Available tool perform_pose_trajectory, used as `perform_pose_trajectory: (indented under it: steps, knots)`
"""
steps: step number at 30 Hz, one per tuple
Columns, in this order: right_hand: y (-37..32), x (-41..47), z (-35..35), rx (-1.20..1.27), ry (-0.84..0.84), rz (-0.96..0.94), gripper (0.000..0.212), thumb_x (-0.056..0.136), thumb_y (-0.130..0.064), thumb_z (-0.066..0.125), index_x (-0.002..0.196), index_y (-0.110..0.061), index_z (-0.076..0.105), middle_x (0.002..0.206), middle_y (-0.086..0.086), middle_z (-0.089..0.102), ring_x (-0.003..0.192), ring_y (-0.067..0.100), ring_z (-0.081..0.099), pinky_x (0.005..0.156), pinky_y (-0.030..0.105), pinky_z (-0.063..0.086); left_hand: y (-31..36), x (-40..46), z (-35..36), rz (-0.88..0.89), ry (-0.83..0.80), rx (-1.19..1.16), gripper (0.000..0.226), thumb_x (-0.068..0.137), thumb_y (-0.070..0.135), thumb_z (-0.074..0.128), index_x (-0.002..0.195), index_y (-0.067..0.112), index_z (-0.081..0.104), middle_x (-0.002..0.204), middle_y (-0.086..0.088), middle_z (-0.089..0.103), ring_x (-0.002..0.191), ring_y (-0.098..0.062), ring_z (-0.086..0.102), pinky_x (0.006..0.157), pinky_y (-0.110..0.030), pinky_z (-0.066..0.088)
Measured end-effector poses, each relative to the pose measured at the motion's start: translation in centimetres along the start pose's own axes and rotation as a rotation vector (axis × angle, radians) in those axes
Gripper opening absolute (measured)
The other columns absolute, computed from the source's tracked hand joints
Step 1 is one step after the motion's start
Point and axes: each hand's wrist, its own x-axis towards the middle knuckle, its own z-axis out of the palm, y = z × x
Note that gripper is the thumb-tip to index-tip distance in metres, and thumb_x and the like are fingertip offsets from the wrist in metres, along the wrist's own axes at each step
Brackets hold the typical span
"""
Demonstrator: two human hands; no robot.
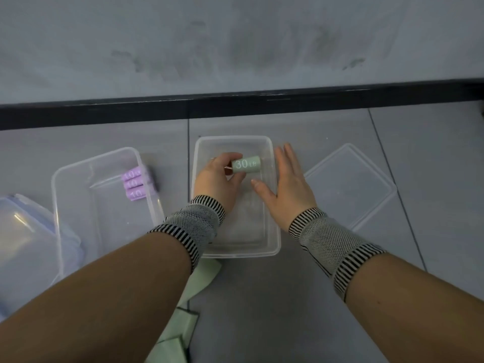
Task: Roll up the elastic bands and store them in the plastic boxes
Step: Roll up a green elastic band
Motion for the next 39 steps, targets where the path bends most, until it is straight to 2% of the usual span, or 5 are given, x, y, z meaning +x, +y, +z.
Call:
perform_pose_trajectory:
  steps: [3,9,18,32,39]
  knots:
    - [0.8,-0.2,0.6,0.088,-0.046,-0.014,0.085,0.090,-0.048,0.054,0.152,-0.021,0.003,0.160,-0.004,0.005,0.144,0.008,0.014,0.114,0.026,0.013,-0.7,1.1,0.9,-0.025,-0.016,0.035,0.028,0.087,0.025,0.063,0.115,0.028,0.062,0.105,0.005,0.064,0.087,-0.006,0.059,0.074,-0.018,0.044]
    - [1.9,-1.7,2.1,0.183,-0.120,0.004,0.090,0.084,-0.048,0.063,0.152,-0.025,0.009,0.152,-0.002,0.034,0.136,0.013,0.038,0.110,0.037,0.037,-2.0,2.5,2.1,-0.019,-0.061,0.108,0.027,0.086,0.029,0.063,0.113,0.027,0.063,0.104,0.003,0.066,0.088,-0.012,0.061,0.079,-0.022,0.046]
    - [1.3,-0.7,1.9,0.230,-0.104,-0.022,0.088,0.084,-0.045,0.065,0.151,-0.030,0.010,0.154,-0.011,0.027,0.137,0.010,0.034,0.113,0.034,0.033,-2.8,3.6,2.6,-0.019,-0.090,0.187,0.032,0.087,0.024,0.061,0.119,0.025,0.060,0.112,-0.002,0.062,0.098,-0.018,0.059,0.084,-0.022,0.040]
    - [2.0,-2.2,2.8,0.201,-0.143,-0.020,0.098,0.077,-0.045,0.072,0.150,-0.037,0.007,0.147,-0.005,0.043,0.128,0.013,0.049,0.106,0.038,0.042,-3.5,1.9,3.5,-0.094,0.034,0.066,0.032,0.088,0.030,0.061,0.120,0.030,0.061,0.121,0.002,0.046,0.102,-0.018,0.055,0.095,-0.029,0.044]
    - [1.8,-2.4,2.2,0.097,-0.123,-0.074,0.096,0.080,-0.049,0.068,0.151,-0.032,0.007,0.153,-0.007,0.031,0.133,0.012,0.041,0.109,0.035,0.037,-3.0,1.8,3.1,-0.213,0.122,-0.103,0.023,0.081,0.026,0.069,0.096,0.032,0.053,0.084,0.018,0.060,0.085,-0.009,0.062,0.083,-0.031,0.053]
